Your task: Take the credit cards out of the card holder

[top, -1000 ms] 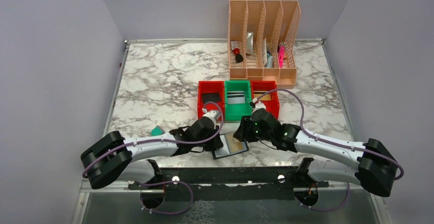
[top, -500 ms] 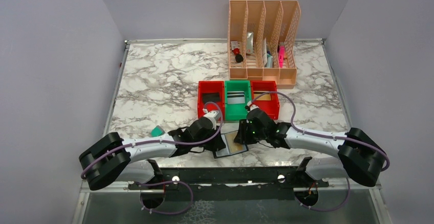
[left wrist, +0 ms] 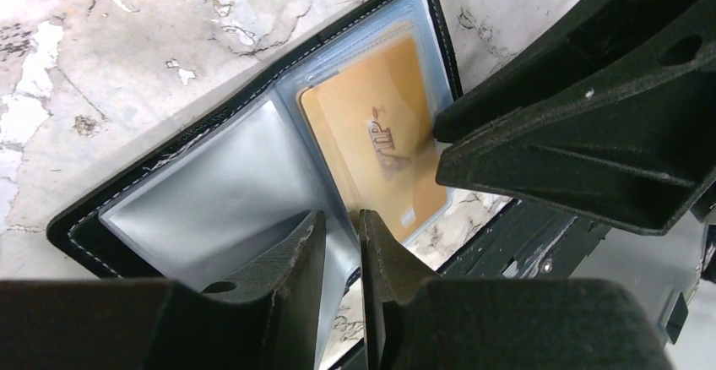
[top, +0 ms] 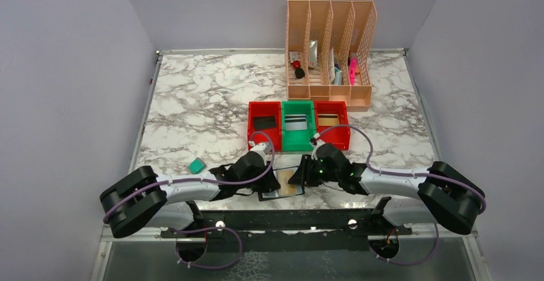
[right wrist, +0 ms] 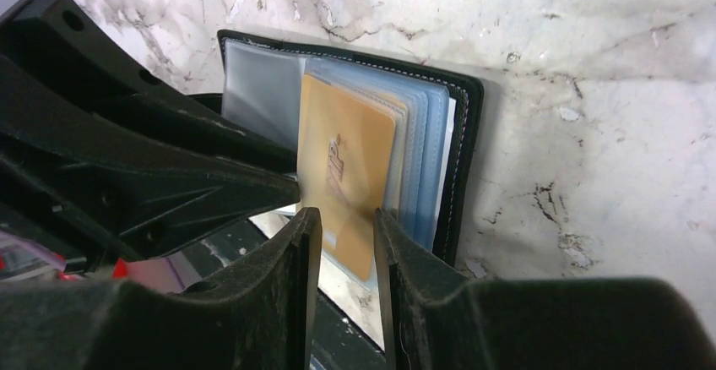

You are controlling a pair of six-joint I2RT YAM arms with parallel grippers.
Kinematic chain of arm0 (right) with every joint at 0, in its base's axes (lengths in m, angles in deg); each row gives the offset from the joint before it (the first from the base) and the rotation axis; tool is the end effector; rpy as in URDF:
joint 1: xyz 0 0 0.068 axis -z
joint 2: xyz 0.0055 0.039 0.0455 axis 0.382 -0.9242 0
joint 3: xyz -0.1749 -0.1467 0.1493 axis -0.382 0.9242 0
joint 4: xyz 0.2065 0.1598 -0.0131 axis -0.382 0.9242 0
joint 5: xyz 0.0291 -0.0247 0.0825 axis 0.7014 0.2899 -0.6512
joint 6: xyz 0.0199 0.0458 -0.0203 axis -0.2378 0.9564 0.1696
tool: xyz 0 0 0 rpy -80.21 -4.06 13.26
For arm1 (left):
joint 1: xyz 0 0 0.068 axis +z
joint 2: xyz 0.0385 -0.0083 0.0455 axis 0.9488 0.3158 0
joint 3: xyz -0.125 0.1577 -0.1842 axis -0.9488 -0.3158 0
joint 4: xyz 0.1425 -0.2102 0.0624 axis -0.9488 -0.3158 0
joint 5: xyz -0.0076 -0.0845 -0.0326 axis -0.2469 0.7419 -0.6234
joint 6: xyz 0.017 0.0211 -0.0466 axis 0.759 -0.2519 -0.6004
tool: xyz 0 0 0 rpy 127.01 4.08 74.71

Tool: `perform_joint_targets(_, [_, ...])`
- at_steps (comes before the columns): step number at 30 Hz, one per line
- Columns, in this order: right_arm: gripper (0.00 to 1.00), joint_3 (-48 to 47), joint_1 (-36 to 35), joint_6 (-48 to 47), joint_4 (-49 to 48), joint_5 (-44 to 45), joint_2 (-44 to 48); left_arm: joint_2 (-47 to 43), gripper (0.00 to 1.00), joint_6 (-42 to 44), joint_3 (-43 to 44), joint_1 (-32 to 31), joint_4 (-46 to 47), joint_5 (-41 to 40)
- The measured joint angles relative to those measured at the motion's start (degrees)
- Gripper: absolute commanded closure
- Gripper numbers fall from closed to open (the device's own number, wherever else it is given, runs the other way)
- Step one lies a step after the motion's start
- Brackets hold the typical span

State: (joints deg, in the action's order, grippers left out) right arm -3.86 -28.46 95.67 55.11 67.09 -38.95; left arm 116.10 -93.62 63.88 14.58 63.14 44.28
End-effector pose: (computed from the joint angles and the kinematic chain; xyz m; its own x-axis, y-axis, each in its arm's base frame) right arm 0.1374 0.1791 0.1396 -0.9148 0.0737 -0.3972 -0.2258 0.7221 0.6539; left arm 0.1176 -0.1861 0.1383 -0.8792 0.0043 -0.4764 0.3258 0.7351 -0.5946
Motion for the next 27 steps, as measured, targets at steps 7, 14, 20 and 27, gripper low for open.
perform_joint_targets(7, [0.64, 3.17, 0.02, 3.87, -5.92, -1.73, -0.22, -2.21, 0.73, -3.13, -3.17, 0.00, 2.93, -1.97])
perform_joint_targets(14, [0.64, 3.76, 0.02, 5.40, -6.93, -1.77, -0.11, -2.40, 0.74, -4.26, -4.72, 0.00, 5.84, -1.68])
perform_joint_targets(20, [0.64, 3.76, 0.04, 5.79, -6.95, -1.77, -0.13, 1.27, 0.88, -3.74, -3.72, 0.07, 8.50, 1.53])
perform_joint_targets(27, [0.65, 3.85, 0.04, 6.36, -6.54, -1.66, 0.17, 0.83, 1.00, -3.96, -3.93, 0.31, 8.55, 1.55])
